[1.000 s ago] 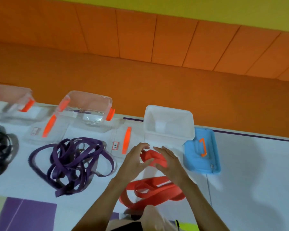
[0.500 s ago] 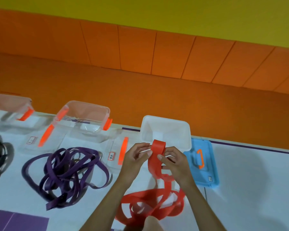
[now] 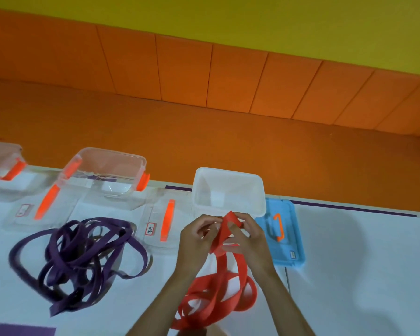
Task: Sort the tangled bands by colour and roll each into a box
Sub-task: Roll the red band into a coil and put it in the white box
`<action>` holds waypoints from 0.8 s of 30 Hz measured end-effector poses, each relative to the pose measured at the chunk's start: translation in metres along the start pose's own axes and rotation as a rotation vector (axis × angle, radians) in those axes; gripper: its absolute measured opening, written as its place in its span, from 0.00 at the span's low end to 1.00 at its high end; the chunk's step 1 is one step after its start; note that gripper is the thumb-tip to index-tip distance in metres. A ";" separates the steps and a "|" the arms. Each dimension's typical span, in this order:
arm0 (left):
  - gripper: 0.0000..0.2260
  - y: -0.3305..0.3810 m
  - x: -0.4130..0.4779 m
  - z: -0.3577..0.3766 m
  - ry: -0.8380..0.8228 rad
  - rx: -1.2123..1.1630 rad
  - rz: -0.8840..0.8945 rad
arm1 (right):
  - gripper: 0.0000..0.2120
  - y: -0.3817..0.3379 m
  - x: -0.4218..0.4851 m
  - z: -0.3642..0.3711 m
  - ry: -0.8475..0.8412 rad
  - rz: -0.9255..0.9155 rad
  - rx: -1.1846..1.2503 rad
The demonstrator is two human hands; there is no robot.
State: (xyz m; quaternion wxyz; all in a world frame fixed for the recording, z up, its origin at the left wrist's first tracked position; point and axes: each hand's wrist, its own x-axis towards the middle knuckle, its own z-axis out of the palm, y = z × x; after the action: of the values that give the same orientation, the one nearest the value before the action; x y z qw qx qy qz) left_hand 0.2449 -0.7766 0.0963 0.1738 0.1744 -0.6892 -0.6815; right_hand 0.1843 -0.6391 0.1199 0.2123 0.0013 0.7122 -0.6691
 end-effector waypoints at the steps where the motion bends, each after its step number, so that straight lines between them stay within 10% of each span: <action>1: 0.10 0.000 -0.002 0.002 -0.003 0.038 0.023 | 0.09 0.000 -0.001 0.001 0.032 -0.013 0.008; 24: 0.15 0.006 -0.012 -0.013 -0.103 0.168 0.198 | 0.05 -0.005 -0.014 -0.011 -0.042 0.001 0.192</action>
State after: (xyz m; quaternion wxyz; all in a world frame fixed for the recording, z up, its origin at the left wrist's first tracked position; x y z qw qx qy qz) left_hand 0.2612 -0.7824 0.1025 0.1892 0.0842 -0.7657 -0.6089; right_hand 0.1924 -0.6247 0.1289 0.2265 0.0081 0.6403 -0.7340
